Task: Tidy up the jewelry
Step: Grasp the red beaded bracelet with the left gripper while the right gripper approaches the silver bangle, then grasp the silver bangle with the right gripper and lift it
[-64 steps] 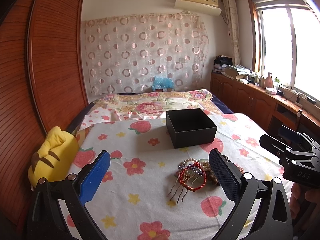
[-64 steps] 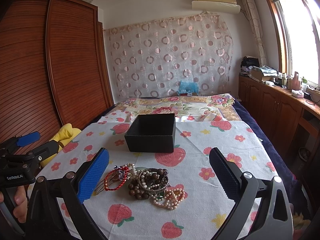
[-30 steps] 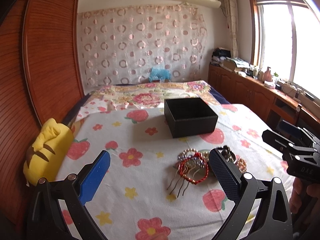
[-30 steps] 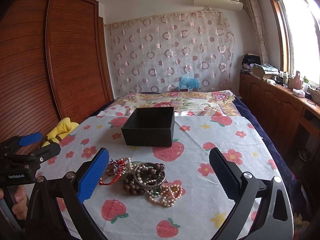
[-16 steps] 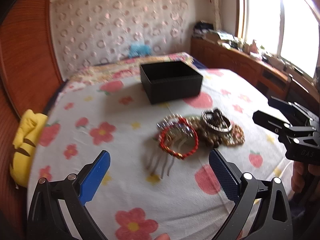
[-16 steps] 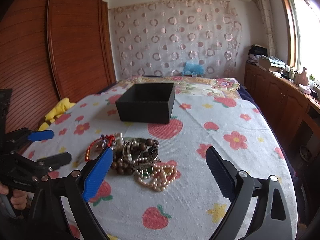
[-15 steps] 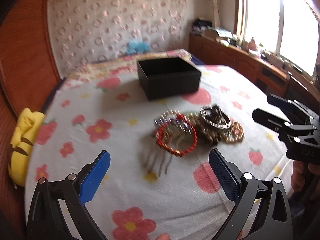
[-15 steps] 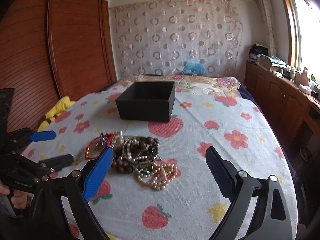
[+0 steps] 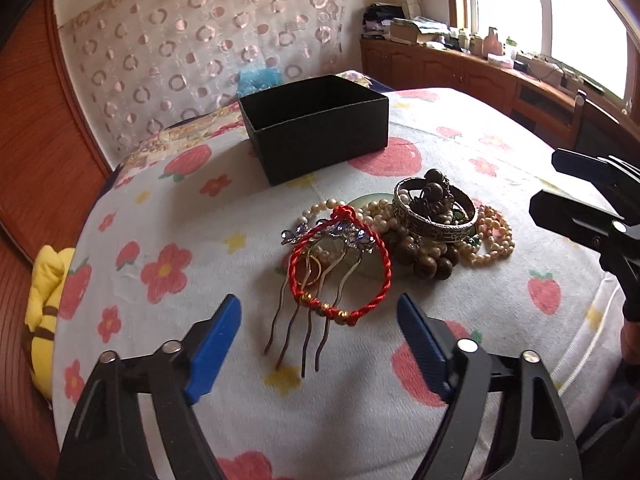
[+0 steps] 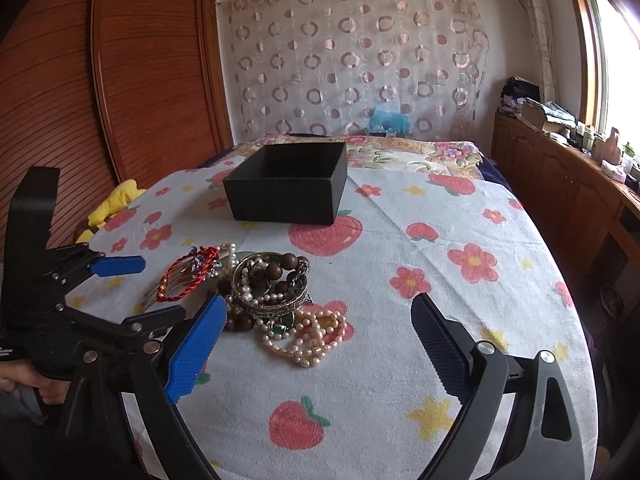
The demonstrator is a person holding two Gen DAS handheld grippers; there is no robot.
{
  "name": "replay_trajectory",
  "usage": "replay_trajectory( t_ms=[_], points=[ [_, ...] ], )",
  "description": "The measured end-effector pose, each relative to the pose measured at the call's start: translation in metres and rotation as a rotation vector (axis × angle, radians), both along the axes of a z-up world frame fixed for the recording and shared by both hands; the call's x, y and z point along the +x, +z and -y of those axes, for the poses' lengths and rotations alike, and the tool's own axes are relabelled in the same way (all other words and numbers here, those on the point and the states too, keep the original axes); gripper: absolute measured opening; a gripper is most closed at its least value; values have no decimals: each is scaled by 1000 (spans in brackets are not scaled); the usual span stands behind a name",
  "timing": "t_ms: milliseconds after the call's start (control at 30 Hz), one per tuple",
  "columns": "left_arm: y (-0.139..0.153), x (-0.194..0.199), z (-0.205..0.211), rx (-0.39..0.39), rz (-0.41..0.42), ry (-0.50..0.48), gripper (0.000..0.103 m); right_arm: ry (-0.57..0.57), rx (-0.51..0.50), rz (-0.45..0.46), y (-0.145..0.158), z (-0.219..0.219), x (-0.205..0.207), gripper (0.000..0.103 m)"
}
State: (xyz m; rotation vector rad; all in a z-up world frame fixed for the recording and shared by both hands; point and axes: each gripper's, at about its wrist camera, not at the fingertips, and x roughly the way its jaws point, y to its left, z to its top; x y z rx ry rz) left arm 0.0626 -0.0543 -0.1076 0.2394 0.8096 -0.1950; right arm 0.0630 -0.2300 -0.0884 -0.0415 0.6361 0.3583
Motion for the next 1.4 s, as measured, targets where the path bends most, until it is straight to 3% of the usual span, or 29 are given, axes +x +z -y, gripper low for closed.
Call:
replay_trajectory(
  t_ms=[467,800,933,1167,1267,1400],
  points=[
    [20,-3,-18,-166,54,-14,3,47,-50,-30,-11,-14,11,95],
    [40,-3,-33,-209,123,5,2,123,-73,-58,-5,-28,34,94],
    [47,-3,-39,-219,145,14,2,157,-49,-130,-11,-34,55,88],
    [49,-4,-47,-233,156,23,2,192,-10,-239,-24,-43,73,86],
    [49,-4,-48,-233,153,22,2,189,-11,-266,-30,-47,75,79],
    [47,-4,-49,-234,153,22,2,192,-21,-266,-30,-53,75,62]
  ],
)
